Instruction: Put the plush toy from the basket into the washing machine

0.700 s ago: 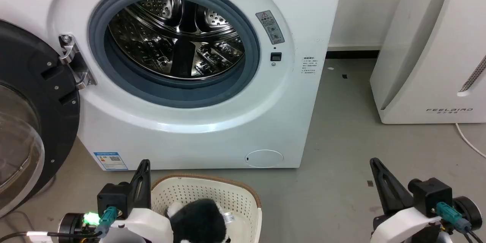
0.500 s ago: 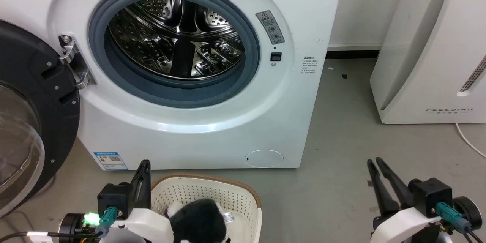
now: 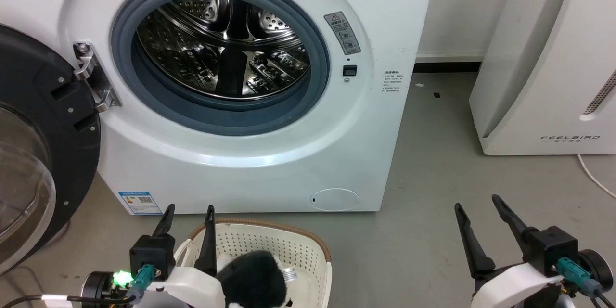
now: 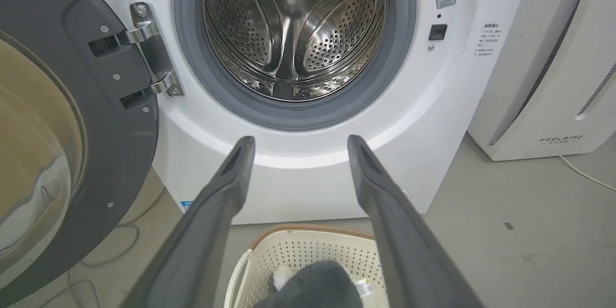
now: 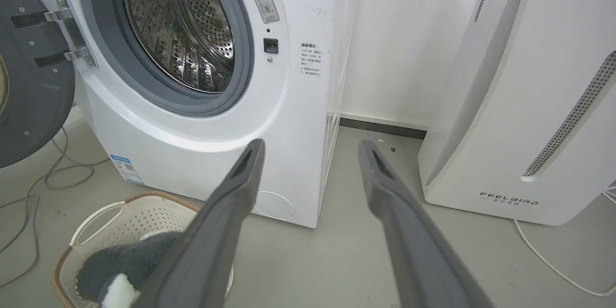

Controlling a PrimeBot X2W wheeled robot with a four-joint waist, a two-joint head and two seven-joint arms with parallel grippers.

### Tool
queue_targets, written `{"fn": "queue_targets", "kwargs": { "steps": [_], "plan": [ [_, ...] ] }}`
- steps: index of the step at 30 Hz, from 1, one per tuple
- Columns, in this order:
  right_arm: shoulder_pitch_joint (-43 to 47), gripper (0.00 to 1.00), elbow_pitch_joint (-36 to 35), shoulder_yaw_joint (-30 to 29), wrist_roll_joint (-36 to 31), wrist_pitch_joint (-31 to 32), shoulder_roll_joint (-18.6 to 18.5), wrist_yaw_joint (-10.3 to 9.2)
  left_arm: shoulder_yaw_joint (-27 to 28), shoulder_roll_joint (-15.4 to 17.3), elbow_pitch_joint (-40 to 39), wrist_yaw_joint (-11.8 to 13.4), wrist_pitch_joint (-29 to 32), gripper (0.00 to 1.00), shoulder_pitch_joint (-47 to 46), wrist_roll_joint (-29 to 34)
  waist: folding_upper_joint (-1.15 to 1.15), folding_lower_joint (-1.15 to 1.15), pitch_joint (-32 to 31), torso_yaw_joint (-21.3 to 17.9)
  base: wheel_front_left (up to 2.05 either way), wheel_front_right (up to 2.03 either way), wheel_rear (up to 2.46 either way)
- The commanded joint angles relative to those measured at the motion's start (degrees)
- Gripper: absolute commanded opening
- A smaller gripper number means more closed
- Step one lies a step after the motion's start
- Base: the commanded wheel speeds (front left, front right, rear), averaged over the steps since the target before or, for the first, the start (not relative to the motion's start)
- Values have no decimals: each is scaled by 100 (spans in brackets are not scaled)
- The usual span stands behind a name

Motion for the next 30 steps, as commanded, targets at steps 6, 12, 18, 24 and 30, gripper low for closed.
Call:
{"fn": "queue_targets", "kwargs": {
  "steps": [6, 12, 18, 24, 30],
  "plan": [
    [-9, 100, 6, -35, 37, -119, 0, -1, -91, 0, 162, 51, -114, 100, -37, -95, 0, 0, 65, -24, 0, 0, 0],
    [-38, 100, -27, -41, 20, -190, 0, -1, -154, 1, 412, 63, -186, 100, -126, -186, 0, 0, 196, -60, 0, 0, 0],
    [-96, 100, -87, -33, 37, -262, -1, -1, -195, 19, 723, 62, -258, 100, -279, -251, 0, 0, 385, -106, 0, 0, 0],
    [-157, 100, -127, -27, 84, -333, -1, -2, -216, 38, 1069, 42, -330, 100, -468, -338, 0, 0, 613, -156, 0, 0, 0],
    [-261, 100, -224, -22, 109, -428, -1, -2, -253, 102, 1570, 5, -426, 100, -798, -427, 0, 0, 984, -215, 0, 0, 0]
  ]
}}
